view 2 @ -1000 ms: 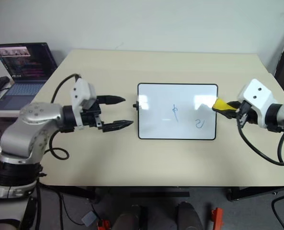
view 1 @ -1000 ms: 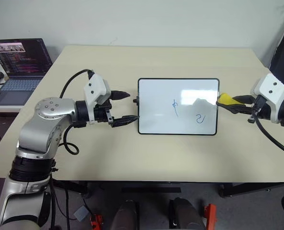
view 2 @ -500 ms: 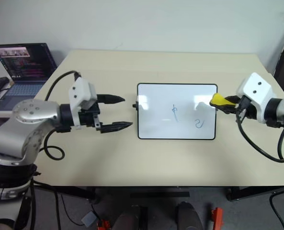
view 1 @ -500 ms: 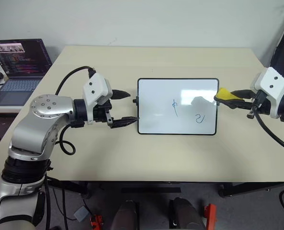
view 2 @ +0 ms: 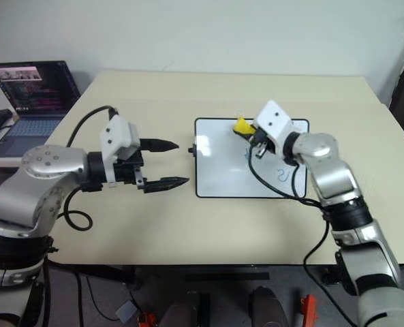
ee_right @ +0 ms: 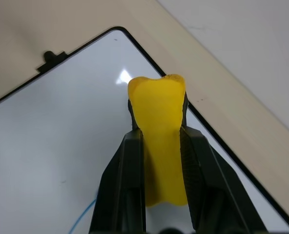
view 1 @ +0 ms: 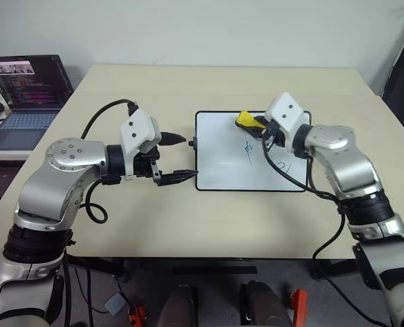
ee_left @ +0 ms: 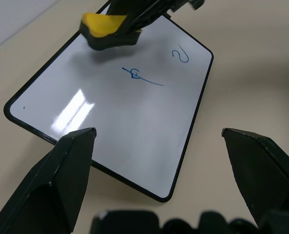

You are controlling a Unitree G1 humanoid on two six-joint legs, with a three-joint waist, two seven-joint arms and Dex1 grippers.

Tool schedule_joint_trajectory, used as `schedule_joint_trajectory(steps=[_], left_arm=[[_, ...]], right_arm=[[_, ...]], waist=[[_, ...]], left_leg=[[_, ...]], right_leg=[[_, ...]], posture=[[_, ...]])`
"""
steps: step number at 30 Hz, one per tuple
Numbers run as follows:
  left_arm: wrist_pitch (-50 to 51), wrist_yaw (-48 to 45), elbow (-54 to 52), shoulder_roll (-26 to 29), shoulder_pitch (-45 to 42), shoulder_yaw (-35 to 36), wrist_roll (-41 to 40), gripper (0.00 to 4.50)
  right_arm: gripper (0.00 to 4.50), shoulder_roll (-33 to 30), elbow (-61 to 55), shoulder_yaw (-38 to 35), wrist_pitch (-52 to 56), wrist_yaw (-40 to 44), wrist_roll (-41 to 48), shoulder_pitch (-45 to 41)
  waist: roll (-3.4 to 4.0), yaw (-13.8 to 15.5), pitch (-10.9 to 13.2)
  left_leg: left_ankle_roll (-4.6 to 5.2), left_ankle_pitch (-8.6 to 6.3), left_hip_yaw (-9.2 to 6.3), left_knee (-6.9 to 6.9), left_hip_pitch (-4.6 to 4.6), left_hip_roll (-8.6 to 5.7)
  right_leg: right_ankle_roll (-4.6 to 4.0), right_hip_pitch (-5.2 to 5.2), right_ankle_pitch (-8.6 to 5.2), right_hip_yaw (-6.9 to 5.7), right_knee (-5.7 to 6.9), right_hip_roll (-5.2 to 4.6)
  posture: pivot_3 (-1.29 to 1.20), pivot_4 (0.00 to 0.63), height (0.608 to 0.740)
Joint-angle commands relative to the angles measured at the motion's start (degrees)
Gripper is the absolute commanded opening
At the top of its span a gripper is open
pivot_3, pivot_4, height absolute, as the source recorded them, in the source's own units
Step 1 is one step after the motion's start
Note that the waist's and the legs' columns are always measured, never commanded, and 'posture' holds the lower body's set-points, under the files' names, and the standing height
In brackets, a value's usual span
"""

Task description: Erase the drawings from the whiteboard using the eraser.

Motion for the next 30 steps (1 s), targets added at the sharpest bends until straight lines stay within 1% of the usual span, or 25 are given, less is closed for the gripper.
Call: schedule_joint_trajectory(steps=[1,6,11,19,24,26,28,30], left_arm=[[-0.95,0.22,-1.73,0.23,-0.79,0.75,-0.22,4.5],[-0.74,0.38,-2.11,0.47,-0.55,1.14,-0.39,4.5],[-0.64,0.6,-2.53,0.72,0.02,1.5,-0.44,4.5],[-0.84,0.78,-2.46,0.5,0.09,1.31,-0.49,4.5],[-0.75,1.05,-2.51,0.27,-0.43,0.97,-0.55,4.5],[-0.81,1.02,-2.39,0.3,-0.49,1.02,-0.6,4.5],[-1.01,0.83,-2.16,0.44,-0.46,1.08,-0.58,4.5],[-1.09,0.73,-2.07,0.51,-0.5,1.08,-0.55,4.5]], right_arm=[[0.77,0.81,4.72,0.02,-5.15,-1.76,-3.18,-3.5],[0.77,0.2,8.6,1.3,-8.44,0.75,-5.61,-3.26],[0.77,-1.0,8.9,1.08,-7.85,4.52,-5.45,-2.4],[0.77,-0.89,9.29,5.08,-2.13,7.92,-9.19,-0.89],[0.77,0.32,7.79,8.68,0.12,9.91,-10.42,3.76],[0.77,0.05,6.97,10.08,0.5,10.37,-11.36,5.96],[0.77,-0.38,5.84,10.98,0.83,10.76,-11.88,7.95],[0.77,-0.87,4.54,11.61,1.23,11.23,-12.32,9.84]], waist=[[0.0,0.02,0.0],[0.0,-0.07,0.0],[0.0,-0.2,0.0],[-0.04,-0.28,-0.05],[-0.16,-0.54,-0.15],[-0.16,-0.57,-0.15],[-0.18,-0.62,-0.17],[-0.2,-0.62,-0.18]], left_leg=[[0.0,0.0,0.0,0.0,0.0,0.0],[0.0,0.0,0.01,-0.02,0.01,0.01],[0.0,0.0,0.0,-0.01,0.02,0.01],[0.01,0.0,0.0,0.03,0.12,0.01],[0.01,0.01,-0.02,0.07,0.24,0.03],[0.02,0.02,-0.05,0.08,0.51,0.03],[0.03,0.0,-0.04,0.04,1.25,0.04],[0.03,0.0,-0.06,0.05,1.6,0.06]], right_leg=[[0.0,0.0,0.0,-0.01,0.0,0.0],[-0.01,0.0,0.0,0.0,0.02,0.01],[-0.01,0.0,0.0,0.0,0.05,0.01],[-0.01,0.09,0.0,0.01,0.09,0.02],[0.0,0.21,0.0,0.0,0.13,0.04],[0.14,0.54,-0.08,-0.02,0.09,0.05],[0.21,1.24,-0.21,-0.02,-0.02,0.04],[-0.11,1.6,-0.41,-0.02,-0.02,0.03]], posture=[[0.0,0.15,0.74],[0.0,0.15,0.74],[0.0,0.15,0.74],[0.0,0.15,0.74],[0.0,0.15,0.74],[0.0,0.15,0.74],[0.0,0.15,0.74],[0.0,0.15,0.74]])
